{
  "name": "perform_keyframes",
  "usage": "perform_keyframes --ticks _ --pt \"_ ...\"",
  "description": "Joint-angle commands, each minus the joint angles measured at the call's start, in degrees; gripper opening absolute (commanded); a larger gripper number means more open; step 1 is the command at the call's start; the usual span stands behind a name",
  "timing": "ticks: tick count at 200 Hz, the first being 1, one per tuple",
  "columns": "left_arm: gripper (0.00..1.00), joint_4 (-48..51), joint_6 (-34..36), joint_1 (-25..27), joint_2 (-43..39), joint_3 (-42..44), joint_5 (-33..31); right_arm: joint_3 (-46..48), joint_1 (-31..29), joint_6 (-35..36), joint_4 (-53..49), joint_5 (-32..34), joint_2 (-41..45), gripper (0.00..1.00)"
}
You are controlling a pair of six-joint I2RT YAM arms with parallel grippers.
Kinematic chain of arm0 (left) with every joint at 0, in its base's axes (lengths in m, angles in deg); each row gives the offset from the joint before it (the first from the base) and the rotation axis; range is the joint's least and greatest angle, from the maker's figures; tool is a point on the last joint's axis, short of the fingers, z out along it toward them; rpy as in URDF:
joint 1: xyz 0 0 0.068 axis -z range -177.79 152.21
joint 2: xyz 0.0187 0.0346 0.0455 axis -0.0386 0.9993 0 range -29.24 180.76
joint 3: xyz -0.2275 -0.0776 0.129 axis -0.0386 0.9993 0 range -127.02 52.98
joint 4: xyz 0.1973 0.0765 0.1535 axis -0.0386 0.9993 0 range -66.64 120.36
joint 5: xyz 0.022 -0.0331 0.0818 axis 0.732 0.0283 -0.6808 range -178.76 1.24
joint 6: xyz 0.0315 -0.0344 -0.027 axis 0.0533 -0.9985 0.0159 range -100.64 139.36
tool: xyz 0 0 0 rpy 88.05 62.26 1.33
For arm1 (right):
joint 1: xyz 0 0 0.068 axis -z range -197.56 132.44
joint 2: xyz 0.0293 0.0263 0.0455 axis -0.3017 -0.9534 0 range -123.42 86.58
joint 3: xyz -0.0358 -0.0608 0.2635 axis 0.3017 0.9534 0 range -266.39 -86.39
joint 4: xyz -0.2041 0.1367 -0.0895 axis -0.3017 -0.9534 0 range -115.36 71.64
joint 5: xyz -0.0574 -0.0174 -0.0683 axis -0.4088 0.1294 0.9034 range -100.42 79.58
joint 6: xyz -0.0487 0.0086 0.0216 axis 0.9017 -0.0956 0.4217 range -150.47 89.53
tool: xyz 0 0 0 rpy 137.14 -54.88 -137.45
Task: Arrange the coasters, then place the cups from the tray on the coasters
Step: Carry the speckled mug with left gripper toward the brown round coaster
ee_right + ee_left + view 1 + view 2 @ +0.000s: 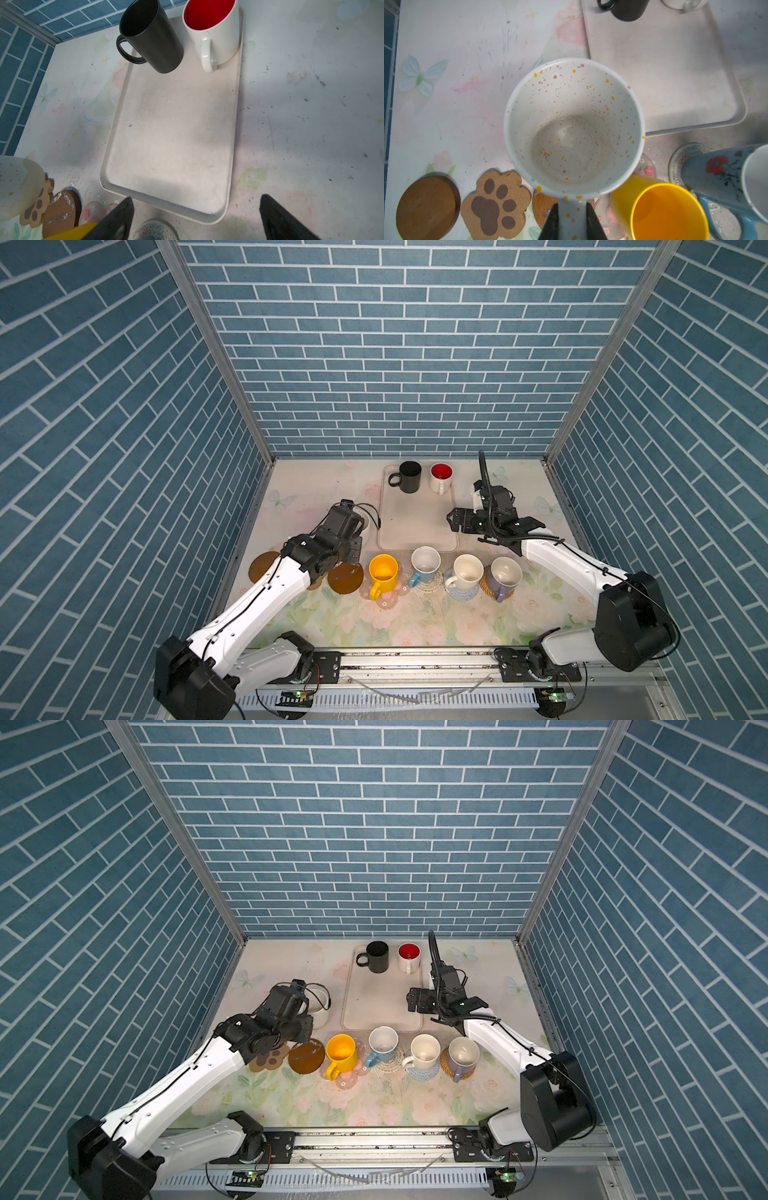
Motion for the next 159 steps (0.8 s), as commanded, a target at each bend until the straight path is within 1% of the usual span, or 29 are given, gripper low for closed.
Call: perform_keyframes --ticks 1,21,66,78,97,122,159 --pt "0.00 -4.4 -2.2 0.1 -4.9 2.8 -2.0 -3.6 -1.0 -0.4 0.9 0.5 -2.0 0.95" --pt "0.00 -5.3 -3.0 0.1 -7.2 6.0 -2.0 -4.5 -1.6 -0.4 1.0 0.5 -3.2 0.94" --pt "0.00 -7.1 -4.6 0.1 -9.3 10.8 0.4 -5.6 -2.4 -0.5 0.9 0.4 -4.8 0.94" --pt "0.00 -6.8 -5.3 0.1 -9.9 11.0 -0.4 -5.7 -2.5 -0.5 0.8 0.4 -5.0 0.94" --pt "0.00 -7.4 -6.3 0.2 -12.0 14.1 -0.5 -5.8 -2.8 -0.5 0.8 0.6 -5.6 0.94" --pt "0.00 -7.4 -7.2 0.1 -14.1 15.4 -0.1 -5.9 -3.2 -0.5 0.9 0.6 -6.3 0.94" --pt "0.00 -7.3 -7.8 0.1 -14.5 16.8 1.0 -6.3 -3.7 -0.5 0.9 0.6 -7.0 0.94"
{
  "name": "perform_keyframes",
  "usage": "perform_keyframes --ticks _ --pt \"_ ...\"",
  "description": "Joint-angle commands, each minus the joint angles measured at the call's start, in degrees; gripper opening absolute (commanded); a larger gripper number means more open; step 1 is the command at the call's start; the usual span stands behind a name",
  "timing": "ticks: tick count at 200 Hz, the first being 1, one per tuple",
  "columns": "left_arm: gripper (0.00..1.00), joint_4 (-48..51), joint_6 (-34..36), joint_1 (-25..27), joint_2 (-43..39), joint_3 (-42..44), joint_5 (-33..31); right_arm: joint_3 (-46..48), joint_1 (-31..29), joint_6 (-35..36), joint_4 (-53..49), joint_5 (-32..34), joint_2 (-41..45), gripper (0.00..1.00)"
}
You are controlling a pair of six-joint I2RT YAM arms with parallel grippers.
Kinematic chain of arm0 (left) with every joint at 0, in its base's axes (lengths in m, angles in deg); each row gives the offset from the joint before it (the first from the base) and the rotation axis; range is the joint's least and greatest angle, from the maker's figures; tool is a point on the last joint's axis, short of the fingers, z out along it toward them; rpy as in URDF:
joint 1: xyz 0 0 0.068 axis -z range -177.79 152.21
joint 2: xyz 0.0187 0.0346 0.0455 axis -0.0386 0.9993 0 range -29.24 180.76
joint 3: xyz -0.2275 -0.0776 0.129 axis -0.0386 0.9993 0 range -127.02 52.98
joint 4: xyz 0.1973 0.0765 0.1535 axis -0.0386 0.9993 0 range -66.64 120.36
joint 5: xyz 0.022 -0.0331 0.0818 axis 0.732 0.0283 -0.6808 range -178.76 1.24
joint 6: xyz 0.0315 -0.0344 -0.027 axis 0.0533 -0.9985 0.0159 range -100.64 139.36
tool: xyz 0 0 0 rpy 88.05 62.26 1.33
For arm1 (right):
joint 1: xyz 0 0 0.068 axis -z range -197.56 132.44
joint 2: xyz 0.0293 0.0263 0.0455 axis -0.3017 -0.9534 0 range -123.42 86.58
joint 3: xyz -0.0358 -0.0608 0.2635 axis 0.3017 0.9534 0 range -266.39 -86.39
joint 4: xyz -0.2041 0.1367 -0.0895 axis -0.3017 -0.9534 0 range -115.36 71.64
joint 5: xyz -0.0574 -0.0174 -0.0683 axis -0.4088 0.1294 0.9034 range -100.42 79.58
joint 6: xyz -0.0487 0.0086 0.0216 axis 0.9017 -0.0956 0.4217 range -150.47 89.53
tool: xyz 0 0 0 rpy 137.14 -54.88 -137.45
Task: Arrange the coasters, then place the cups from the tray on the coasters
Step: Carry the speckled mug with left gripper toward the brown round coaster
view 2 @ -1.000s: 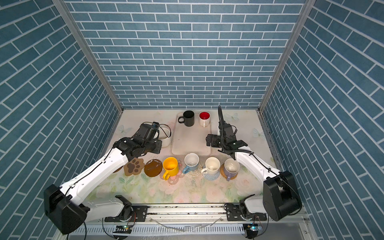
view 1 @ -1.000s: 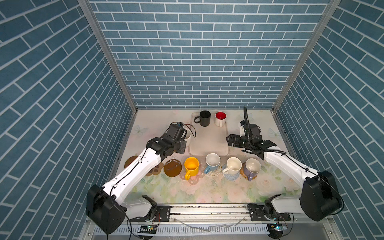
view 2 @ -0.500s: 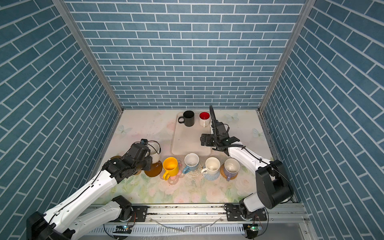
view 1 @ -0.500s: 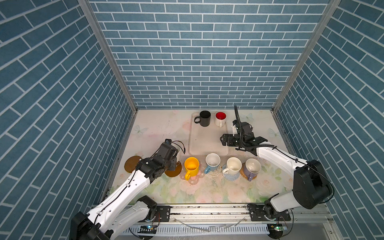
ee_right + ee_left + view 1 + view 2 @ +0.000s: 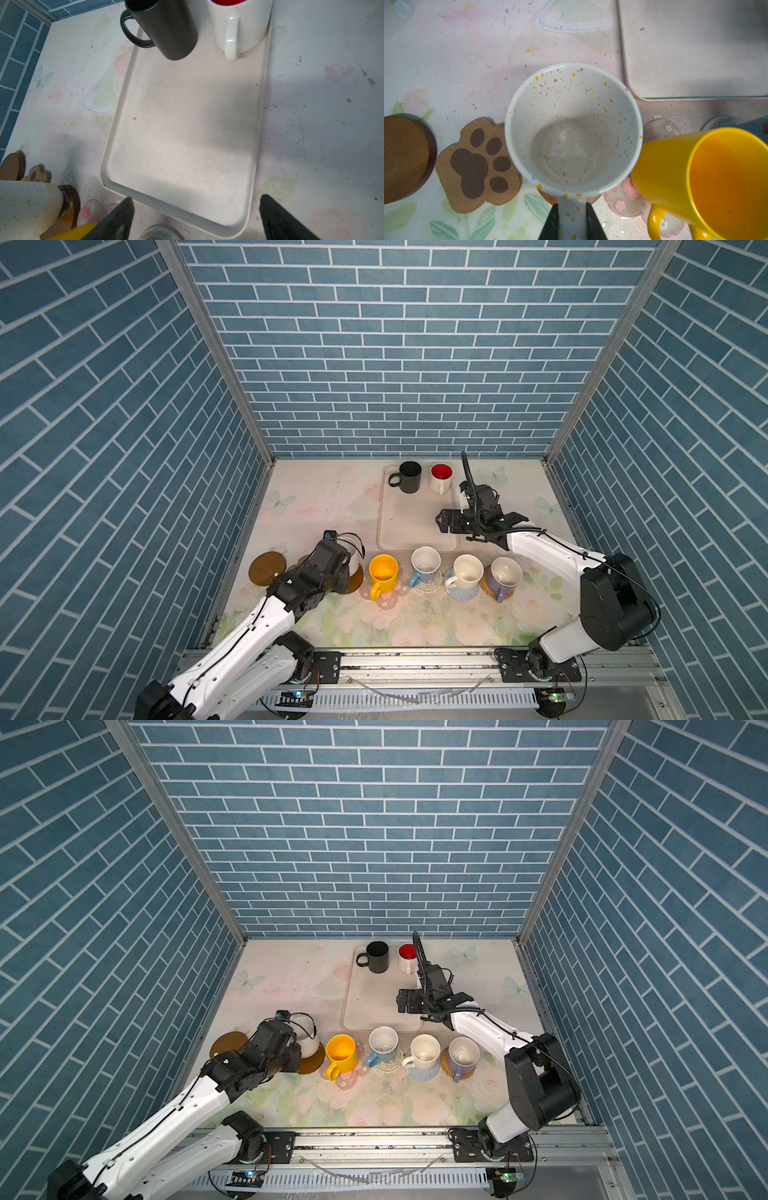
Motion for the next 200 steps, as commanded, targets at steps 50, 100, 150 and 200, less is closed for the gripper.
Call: perform_keyframes --ticks 50,100,150,200 --pt "0.00 -3.6 -2.4 0.2 -5.0 2.4 0.9 -2.8 -0.9 -0.3 0.1 1.1 -0.9 0.94" --pt "0.00 -3.0 -2.9 0.2 -6.0 2.6 2.7 -3.0 -1.4 -0.3 -0.2 1.6 -1.2 0.94" --pt "0.00 -1.4 -2.9 0.8 -6.2 2.4 -0.9 -3.2 -1.8 -0.4 -0.4 1.9 -1.5 0.94" --pt "0.14 -2.4 -3.1 1.0 -5.7 3.5 -1.8 -3.2 -1.8 -0.1 -0.6 2.4 -1.9 0.94"
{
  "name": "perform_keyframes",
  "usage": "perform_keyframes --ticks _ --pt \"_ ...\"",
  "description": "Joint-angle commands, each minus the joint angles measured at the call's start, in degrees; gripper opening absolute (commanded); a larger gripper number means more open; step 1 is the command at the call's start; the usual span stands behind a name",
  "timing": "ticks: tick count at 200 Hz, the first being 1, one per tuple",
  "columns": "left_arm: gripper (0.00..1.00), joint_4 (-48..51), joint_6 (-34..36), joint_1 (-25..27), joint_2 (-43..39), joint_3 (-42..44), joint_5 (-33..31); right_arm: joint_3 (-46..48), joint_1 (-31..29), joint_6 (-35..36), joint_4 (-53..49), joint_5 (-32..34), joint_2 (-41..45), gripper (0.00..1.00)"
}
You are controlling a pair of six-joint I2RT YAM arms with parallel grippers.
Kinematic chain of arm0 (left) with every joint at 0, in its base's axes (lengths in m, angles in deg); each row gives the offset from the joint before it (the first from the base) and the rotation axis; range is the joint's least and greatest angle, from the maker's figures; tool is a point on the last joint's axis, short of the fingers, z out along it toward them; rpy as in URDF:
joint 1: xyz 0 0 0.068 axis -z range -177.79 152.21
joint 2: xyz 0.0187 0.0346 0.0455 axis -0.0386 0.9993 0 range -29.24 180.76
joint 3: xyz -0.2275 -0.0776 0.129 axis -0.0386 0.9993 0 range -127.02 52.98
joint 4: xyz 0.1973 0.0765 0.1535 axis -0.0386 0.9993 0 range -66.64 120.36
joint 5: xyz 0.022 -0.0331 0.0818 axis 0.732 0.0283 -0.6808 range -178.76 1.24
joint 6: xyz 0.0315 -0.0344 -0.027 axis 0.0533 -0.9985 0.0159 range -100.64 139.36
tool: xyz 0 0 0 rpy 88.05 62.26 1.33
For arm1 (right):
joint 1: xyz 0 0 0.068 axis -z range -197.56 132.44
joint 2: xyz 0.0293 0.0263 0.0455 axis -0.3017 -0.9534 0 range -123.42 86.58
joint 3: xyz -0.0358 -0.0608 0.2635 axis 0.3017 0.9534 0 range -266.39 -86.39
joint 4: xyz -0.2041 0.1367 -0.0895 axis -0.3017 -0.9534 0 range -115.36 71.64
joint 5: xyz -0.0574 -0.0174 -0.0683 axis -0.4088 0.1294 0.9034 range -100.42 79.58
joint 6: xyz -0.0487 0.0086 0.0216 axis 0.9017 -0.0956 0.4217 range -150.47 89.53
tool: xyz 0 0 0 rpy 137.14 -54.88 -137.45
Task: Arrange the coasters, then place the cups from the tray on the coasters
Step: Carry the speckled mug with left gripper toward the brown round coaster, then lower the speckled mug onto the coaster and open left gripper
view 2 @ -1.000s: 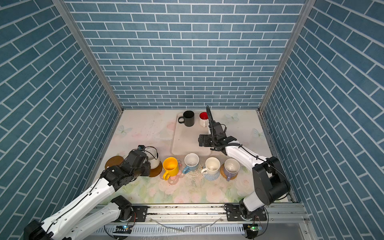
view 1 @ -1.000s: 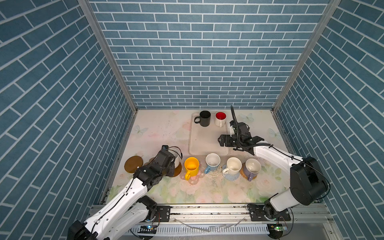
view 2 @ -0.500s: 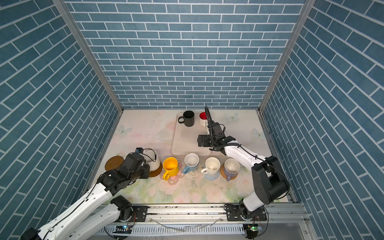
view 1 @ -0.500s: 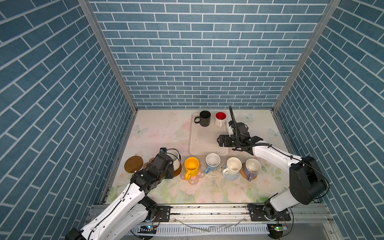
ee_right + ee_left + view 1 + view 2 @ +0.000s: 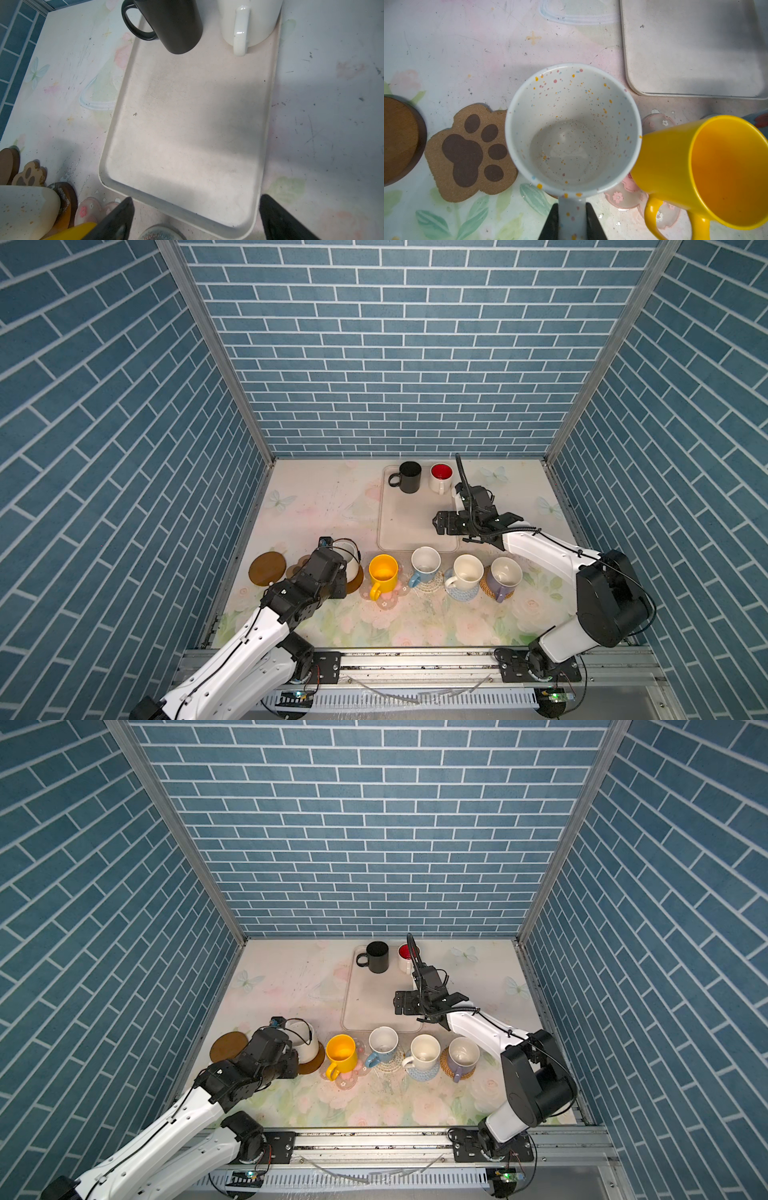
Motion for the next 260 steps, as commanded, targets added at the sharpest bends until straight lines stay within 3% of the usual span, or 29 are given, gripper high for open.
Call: perform_keyframes --ticks 1,25,95,143,198,260 --pt "0.14 -3.3 -0.3 0.4 -0.5 0.1 -2.5 -2.8 -0.3 -0.1 -0.6 1.3 -0.9 0.94" --pt "0.25 -3.3 -0.4 0.5 -0.8 0.2 -2.4 -3.2 -0.3 -0.1 -0.7 1.1 -1.4 0.95" --pt "0.33 -3.5 -1.6 0.7 -1.5 0.8 -1.5 -3.8 -0.4 -0.2 -0.6 1.0 -2.5 0.95" --pt "0.47 -2.7 -1.2 0.7 -1.9 -1.3 -0.7 -3.7 -0.4 -0.1 -0.7 1.1 -2.3 0.95" --pt "0.59 1.6 -0.4 0.7 -2.2 -6.6 -1.5 -3.5 -0.4 0.1 -1.0 1.2 -1.2 0.95" --pt "0.62 5.0 5.0 0.7 2.6 -17.4 -0.2 -4.2 -0.2 1.5 -3.5 3.0 3.0 0.96"
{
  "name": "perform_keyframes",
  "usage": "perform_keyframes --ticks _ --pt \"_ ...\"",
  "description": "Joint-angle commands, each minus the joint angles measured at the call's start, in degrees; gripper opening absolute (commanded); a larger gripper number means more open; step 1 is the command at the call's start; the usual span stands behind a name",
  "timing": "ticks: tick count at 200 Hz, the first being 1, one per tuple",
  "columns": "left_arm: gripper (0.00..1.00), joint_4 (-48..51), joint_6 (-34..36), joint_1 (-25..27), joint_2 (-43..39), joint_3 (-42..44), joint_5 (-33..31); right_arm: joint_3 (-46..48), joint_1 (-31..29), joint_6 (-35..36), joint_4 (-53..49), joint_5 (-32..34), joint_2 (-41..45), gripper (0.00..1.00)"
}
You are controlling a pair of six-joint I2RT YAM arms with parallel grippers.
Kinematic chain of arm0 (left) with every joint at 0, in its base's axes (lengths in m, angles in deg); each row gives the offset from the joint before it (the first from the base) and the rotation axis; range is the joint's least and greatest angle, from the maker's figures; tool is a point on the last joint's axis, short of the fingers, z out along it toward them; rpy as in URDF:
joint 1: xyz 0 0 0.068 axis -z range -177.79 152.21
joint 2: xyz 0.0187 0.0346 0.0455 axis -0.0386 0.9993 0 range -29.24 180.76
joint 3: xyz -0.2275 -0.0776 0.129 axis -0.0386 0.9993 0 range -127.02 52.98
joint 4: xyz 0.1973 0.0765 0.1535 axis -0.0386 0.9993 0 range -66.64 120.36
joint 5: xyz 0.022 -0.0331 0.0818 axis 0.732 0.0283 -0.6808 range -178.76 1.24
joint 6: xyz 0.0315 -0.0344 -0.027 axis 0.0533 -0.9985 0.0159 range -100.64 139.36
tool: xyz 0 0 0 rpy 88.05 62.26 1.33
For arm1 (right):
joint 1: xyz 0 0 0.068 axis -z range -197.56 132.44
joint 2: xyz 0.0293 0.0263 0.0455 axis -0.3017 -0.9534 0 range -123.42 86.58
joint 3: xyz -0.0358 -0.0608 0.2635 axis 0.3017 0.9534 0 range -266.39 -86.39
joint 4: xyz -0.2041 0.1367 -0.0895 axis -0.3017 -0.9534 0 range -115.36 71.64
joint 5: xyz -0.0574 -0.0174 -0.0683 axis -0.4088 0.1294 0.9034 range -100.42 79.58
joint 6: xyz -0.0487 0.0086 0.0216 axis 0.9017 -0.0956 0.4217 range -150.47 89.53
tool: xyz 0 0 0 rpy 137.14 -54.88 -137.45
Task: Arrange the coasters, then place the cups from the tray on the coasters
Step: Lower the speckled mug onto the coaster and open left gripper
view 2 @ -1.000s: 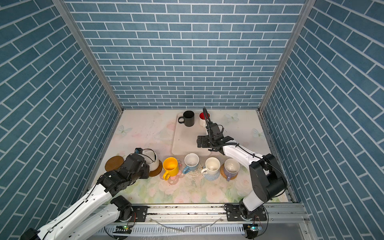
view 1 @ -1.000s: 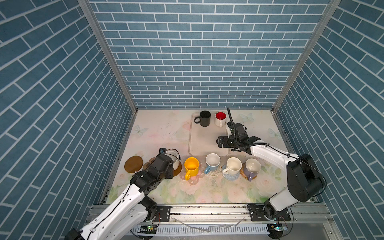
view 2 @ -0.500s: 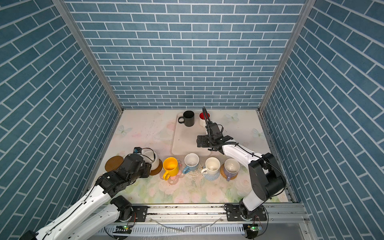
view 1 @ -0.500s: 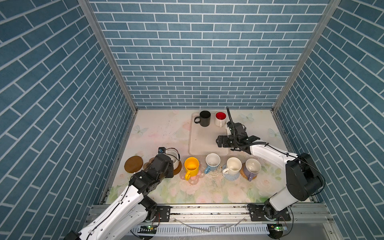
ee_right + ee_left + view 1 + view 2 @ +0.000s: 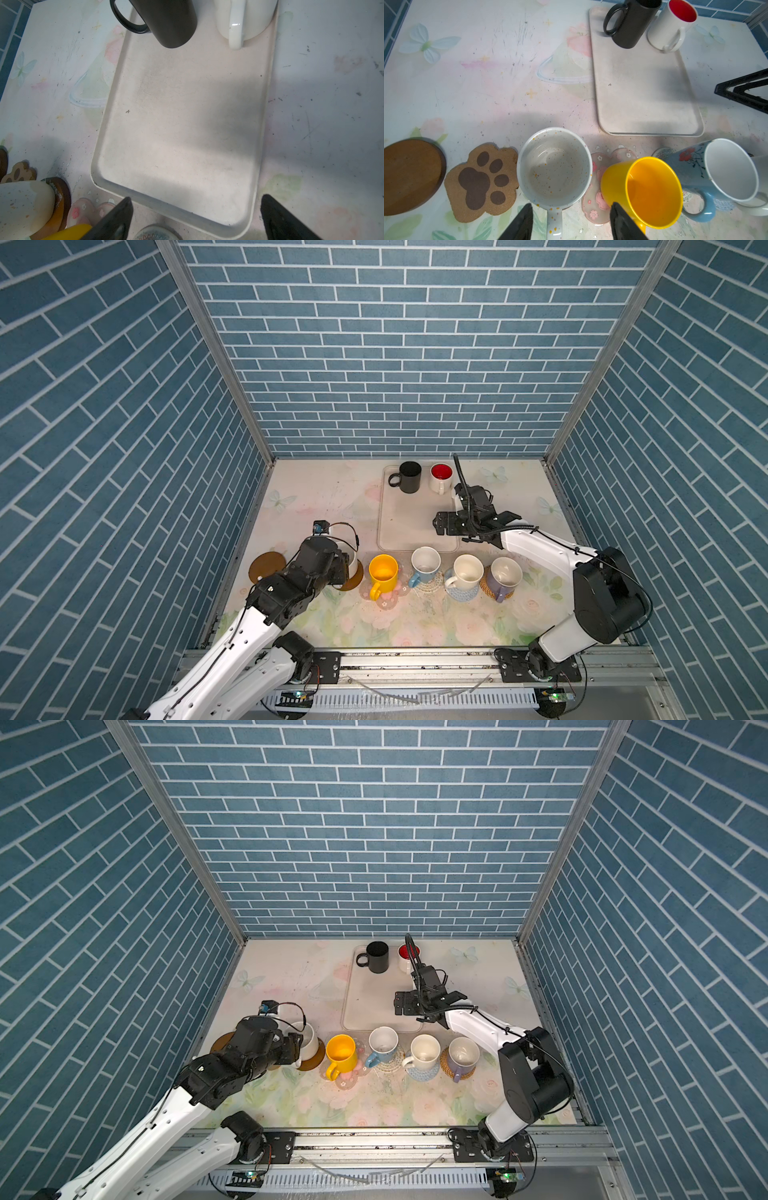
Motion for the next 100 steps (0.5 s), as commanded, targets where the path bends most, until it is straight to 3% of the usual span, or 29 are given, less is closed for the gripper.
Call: perform_keyframes --ticks 1,45,100 --pt "0.62 2.1 3.6 0.1 2.0 -4.5 1.0 -3.3 -0.3 1.4 -1.8 2.0 3.6 0.96" --pt "0.62 2.3 6.9 0.2 11.1 -14.3 5.0 -2.6 1.4 0.2 -1.8 1.7 6.3 0.96" --pt "0.62 -0.2 10.1 0.1 27.6 -26.6 6.5 2.5 11.1 -4.8 1.7 -5.2 10.3 0.93"
